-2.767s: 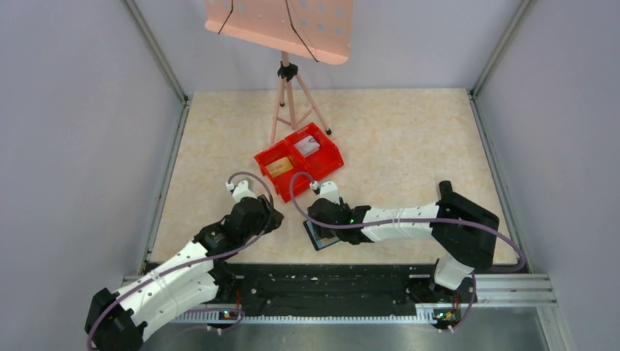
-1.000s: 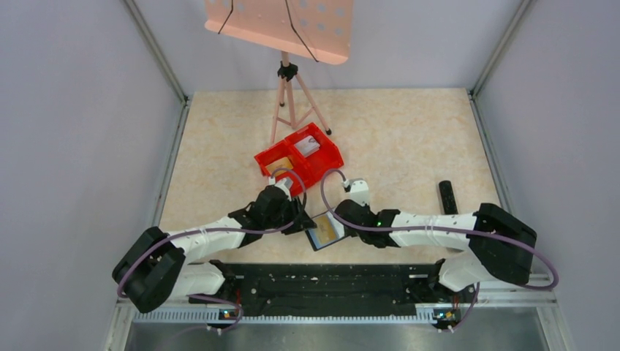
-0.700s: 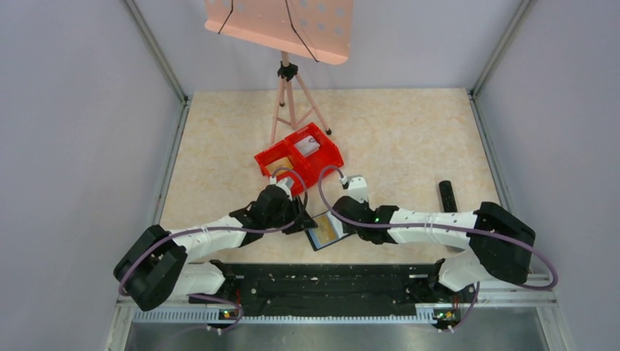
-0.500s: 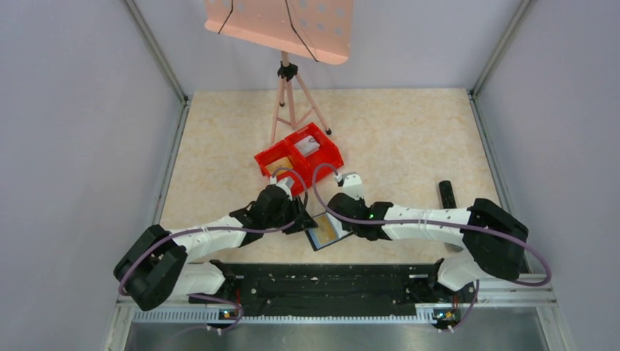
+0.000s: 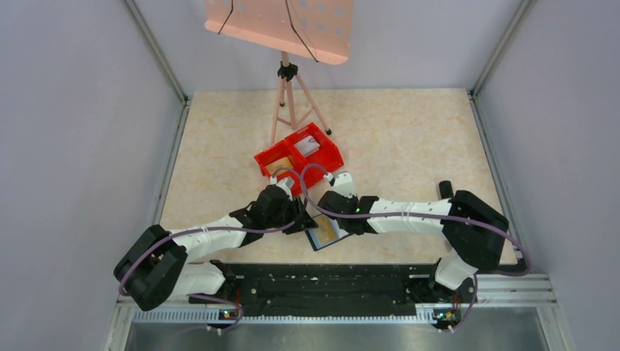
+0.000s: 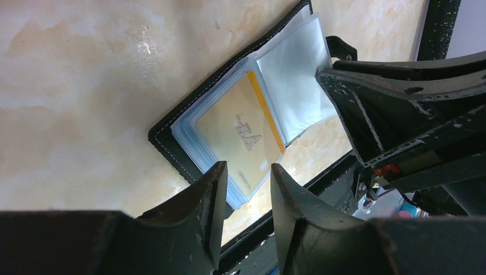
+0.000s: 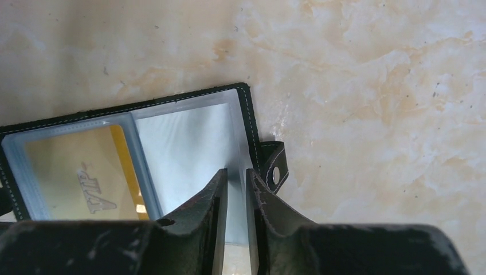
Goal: Take the credit cards out of the card holder
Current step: Remove the credit card from the card holder.
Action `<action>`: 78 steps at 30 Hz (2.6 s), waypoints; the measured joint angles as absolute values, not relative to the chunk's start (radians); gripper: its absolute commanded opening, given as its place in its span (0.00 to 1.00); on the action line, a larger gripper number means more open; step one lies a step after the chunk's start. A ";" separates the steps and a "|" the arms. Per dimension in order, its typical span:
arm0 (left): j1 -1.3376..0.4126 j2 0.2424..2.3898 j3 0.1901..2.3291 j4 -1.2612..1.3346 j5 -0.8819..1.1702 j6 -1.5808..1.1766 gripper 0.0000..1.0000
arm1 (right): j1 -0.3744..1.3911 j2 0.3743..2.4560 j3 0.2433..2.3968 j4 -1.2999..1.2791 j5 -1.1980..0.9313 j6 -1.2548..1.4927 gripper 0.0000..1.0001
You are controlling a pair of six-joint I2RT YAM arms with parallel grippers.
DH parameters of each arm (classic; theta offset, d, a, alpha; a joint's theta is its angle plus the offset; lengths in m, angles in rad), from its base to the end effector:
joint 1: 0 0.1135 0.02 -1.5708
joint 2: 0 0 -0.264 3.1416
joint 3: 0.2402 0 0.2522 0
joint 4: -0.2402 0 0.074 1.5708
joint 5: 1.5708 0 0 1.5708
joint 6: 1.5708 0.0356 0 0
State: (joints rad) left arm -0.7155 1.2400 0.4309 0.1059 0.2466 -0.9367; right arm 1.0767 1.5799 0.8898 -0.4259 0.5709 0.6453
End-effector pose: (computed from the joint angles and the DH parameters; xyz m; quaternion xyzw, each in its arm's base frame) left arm 0.1675 -0.1571 0.1571 -0.0480 0.9007 -0.3823 0.2007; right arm 0.1569 0.2507 0.1744 -0.1381 0.9268 -0.0147 0.3491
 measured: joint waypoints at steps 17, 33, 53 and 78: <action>-0.715 1.238 0.430 0.106 0.246 -0.936 0.39 | 1.080 1.679 0.993 -0.524 0.622 0.626 0.00; -0.716 1.200 0.409 0.090 0.221 -0.929 0.28 | 0.989 1.512 0.758 -0.190 0.295 0.610 0.18; -0.716 1.299 0.398 0.107 0.216 -0.918 0.06 | 0.758 1.470 0.537 0.295 -0.299 0.628 0.18; -0.716 1.318 0.398 0.129 0.220 -0.917 0.05 | 0.708 1.610 0.509 0.445 -0.443 0.669 0.18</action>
State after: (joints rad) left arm -0.7162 1.3182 0.3985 0.1287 0.2203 -0.9173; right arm 0.7078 1.6104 0.5095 0.4446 -0.4435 0.6689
